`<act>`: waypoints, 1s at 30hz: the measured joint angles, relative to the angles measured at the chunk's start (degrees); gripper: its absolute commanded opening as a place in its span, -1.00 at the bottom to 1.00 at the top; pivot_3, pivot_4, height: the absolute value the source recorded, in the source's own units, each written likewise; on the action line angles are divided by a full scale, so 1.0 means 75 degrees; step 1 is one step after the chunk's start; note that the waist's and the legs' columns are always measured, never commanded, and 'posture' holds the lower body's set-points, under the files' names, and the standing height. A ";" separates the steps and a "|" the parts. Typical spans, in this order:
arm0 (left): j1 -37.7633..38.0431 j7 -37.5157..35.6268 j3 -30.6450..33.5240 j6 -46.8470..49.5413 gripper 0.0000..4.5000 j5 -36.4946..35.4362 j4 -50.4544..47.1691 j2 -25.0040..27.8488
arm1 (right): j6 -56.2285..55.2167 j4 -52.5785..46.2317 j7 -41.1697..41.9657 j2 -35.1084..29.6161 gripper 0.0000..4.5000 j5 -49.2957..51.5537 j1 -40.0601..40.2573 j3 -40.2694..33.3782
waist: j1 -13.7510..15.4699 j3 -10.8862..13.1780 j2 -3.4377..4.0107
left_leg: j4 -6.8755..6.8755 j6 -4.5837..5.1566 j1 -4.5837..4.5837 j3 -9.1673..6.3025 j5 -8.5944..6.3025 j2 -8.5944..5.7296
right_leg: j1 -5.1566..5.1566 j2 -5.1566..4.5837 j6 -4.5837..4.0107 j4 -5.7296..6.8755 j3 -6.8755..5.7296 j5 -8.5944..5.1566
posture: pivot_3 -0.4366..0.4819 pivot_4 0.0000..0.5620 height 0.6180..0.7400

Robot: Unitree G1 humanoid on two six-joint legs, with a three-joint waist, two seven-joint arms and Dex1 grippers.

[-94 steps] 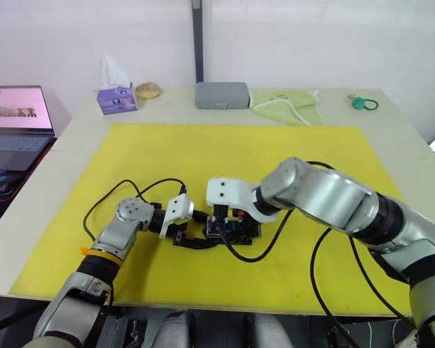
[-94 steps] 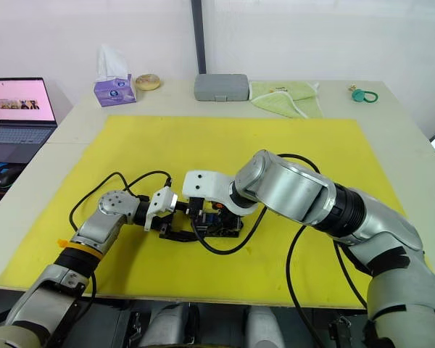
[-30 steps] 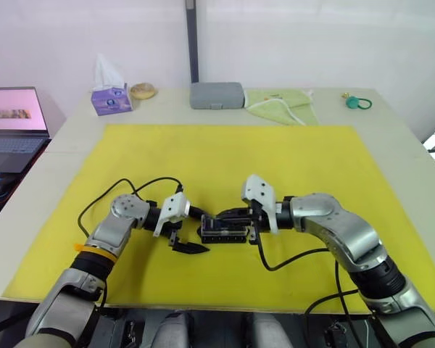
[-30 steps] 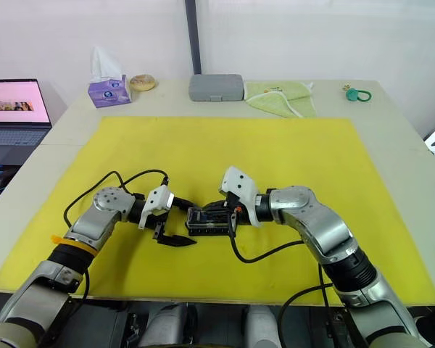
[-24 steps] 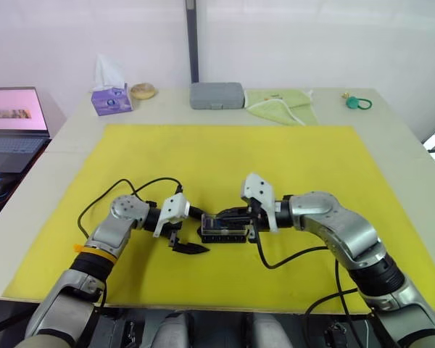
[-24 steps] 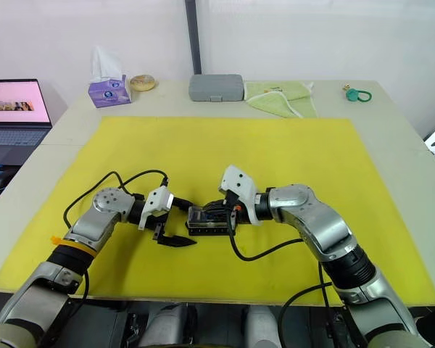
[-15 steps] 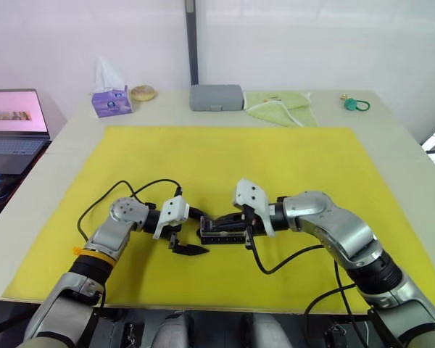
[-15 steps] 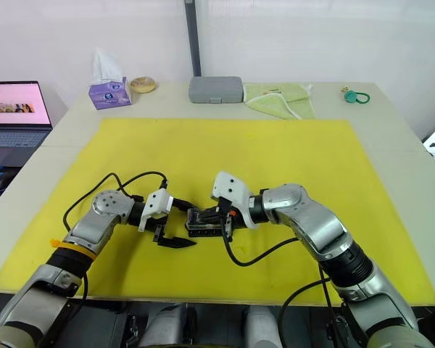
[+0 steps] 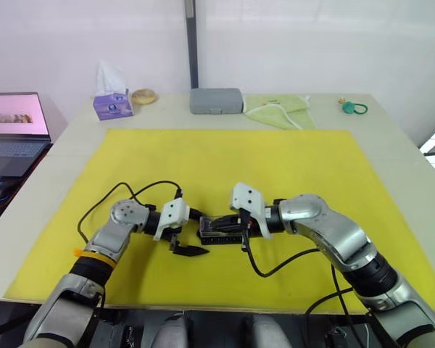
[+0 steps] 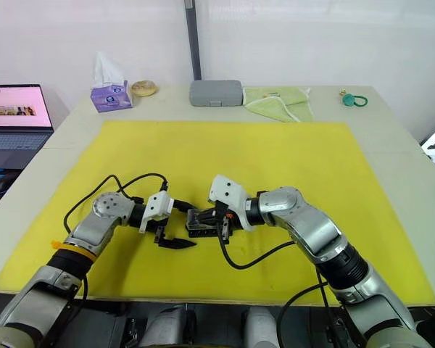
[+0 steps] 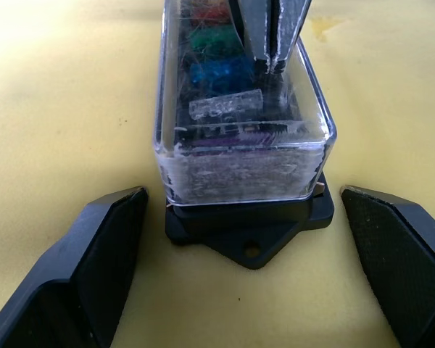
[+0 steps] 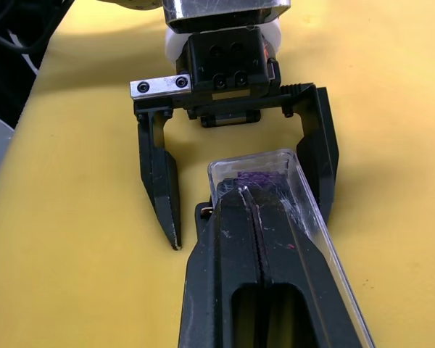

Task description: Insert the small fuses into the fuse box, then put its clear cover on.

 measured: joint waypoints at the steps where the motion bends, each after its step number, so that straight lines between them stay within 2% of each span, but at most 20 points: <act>1: -0.0010 -0.0010 0.0000 -0.0004 0.99 0.0000 0.0027 -0.0008 | -0.0030 0.0004 0.0007 0.0001 -1.00 0.0005 0.0023 -0.0017 | -0.0001 0.0000 0.0001 | -0.0002 -0.0001 0.0000 0.0000 0.0000 0.0000 | -0.0001 -0.0005 -0.0001 0.0000 0.0000 0.0000 | -0.05 -0.47 0.94; 12: -0.0013 -0.0039 0.0009 -0.0027 0.99 -0.0005 0.0043 -0.0019 | 0.0160 0.0227 0.0045 0.0234 -1.00 0.0302 0.0023 -0.0486 | 0.0001 0.0001 0.0003 | -0.0062 -0.0003 -0.0001 0.0014 0.0001 -0.0028 | -0.0038 -0.0054 -0.0010 -0.0004 -0.0002 0.0006 | -0.05 -0.47 0.94; 30: -0.0017 -0.0040 0.0009 -0.0162 0.99 -0.0005 0.0092 -0.0021 | 0.0077 0.0406 0.0262 0.0316 -1.00 0.0324 -0.0123 -0.0502 | 0.0001 0.0006 0.0010 | -0.0079 -0.0003 -0.0015 0.0019 0.0001 -0.0028 | -0.0073 -0.0055 -0.0015 -0.0004 -0.0002 0.0009 | -0.05 -0.47 0.94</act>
